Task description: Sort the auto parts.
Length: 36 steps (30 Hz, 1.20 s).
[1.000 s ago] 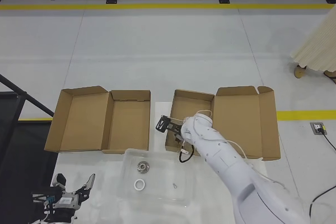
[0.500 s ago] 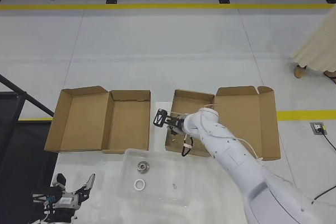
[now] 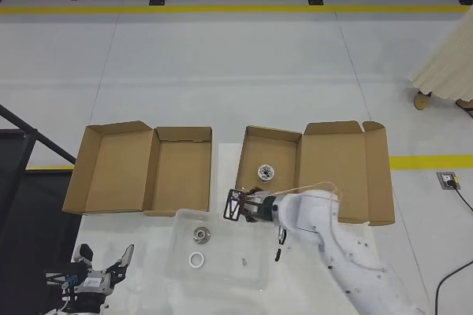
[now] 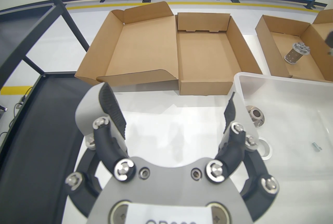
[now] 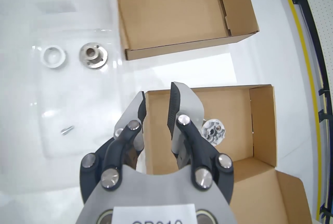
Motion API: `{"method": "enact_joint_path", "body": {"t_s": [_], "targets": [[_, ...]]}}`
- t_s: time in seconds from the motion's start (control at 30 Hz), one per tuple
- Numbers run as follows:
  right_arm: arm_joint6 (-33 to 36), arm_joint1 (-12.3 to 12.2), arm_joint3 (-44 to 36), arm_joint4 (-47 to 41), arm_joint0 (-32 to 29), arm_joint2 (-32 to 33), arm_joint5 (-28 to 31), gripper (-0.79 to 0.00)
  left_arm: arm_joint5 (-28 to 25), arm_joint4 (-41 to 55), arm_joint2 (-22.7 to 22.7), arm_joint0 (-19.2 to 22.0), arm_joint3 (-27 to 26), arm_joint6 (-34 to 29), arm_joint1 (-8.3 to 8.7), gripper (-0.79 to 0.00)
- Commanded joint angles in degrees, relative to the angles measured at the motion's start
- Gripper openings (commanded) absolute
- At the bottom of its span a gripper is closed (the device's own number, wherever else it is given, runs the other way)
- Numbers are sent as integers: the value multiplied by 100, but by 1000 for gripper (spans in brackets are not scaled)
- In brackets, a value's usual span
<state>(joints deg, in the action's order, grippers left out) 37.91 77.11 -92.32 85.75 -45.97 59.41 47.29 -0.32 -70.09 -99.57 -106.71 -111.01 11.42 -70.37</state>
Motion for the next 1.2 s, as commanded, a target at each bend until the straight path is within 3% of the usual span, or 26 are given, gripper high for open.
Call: {"method": "enact_joint_path", "body": {"t_s": [0.0, 0.07, 0.23, 0.4, 0.7, 1.17], "targets": [[300, -90, -801, -72, -550, 207, 309, -508, 0, 0, 0, 0, 0, 0, 0, 0], [549, -128, -1053, -86, -766, 255, 352, -440, 0, 0, 0, 0, 0, 0, 0, 0], [1344, -136, -1209, -258, -1005, 51, 125, -416, 0, 0, 0, 0, 0, 0, 0, 0], [2356, -40, -887, -604, -849, -512, -447, -400, 0, 0, 0, 0, 0, 0, 0, 0], [3517, 156, -175, -1363, -324, -1334, -1634, -413, 0, 0, 0, 0, 0, 0, 0, 0], [3743, 520, 1016, -1731, 270, -1936, -3018, -419, 0, 0, 0, 0, 0, 0, 0, 0]]}}
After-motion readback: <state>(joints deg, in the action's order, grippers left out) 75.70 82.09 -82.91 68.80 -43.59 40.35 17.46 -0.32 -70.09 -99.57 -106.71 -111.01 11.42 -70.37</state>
